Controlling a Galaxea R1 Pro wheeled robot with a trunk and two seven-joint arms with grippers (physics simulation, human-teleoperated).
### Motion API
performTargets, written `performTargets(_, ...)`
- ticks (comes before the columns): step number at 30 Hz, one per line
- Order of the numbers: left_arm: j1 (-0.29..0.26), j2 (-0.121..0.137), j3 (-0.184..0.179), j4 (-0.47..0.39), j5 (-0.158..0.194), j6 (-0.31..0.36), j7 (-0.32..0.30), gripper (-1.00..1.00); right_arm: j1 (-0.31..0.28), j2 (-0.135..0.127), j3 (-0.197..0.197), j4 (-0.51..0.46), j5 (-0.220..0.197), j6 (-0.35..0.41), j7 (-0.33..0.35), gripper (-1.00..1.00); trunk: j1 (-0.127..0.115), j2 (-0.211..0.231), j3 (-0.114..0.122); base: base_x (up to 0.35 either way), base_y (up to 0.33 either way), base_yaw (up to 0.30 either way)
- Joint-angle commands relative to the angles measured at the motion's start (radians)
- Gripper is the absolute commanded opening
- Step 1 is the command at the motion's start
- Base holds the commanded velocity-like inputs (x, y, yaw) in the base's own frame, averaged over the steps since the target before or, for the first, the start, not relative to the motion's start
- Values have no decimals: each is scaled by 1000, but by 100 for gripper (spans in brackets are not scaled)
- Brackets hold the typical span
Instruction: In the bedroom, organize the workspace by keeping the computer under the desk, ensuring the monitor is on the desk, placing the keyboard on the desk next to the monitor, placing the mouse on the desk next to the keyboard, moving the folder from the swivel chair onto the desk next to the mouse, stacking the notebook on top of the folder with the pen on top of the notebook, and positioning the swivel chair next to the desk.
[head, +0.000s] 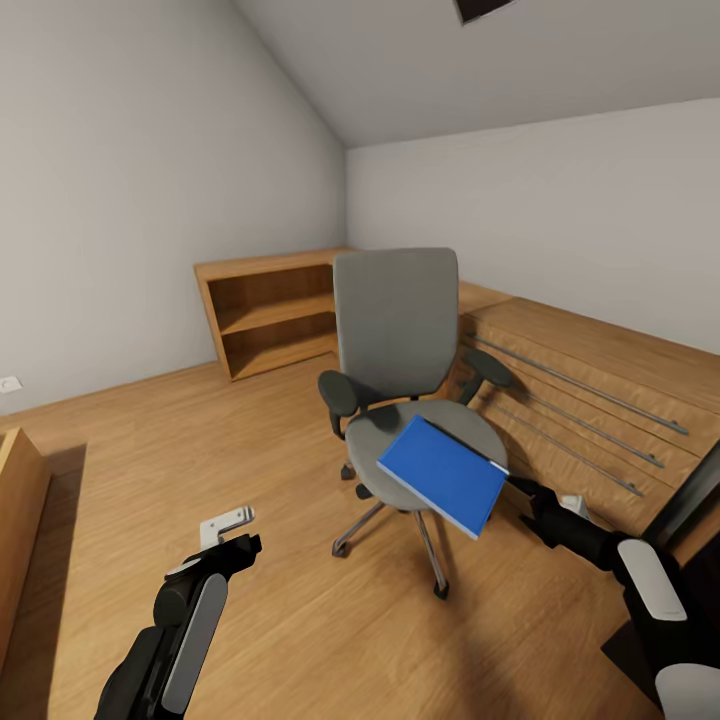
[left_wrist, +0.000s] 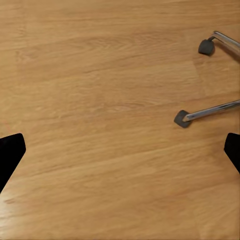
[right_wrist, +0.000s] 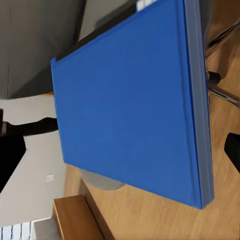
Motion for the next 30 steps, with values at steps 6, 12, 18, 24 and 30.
performTargets(6, -1, -1, -2, -1, 10, 2, 9, 100, -1, -2, -17, 2, 5, 9, 12, 100, 23, -43, -20, 0, 0, 0)
performTargets(12, -1, -1, -2, -1, 10, 2, 11, 100, -1, -2, -27, 4, 5, 6, 13, 100, 46, -85, -39, 0, 0, 0)
performTargets(18, -1, -2, -4, 30, 9, 1, 13, 100, -1, 7, -98, 6, -50, -7, 34, 100, 69, -127, -57, 0, 0, 0)
performTargets(24, -1, -2, -4, 36, 8, 0, 14, 100, -1, 5, -108, 7, -86, -12, 152, 100, 92, -169, -76, 0, 0, 0)
performTargets(30, -1, -2, -4, 36, 9, 0, 13, 100, -1, 3, -106, 48, -88, -11, 208, 100, 115, -211, -95, 0, 0, 0)
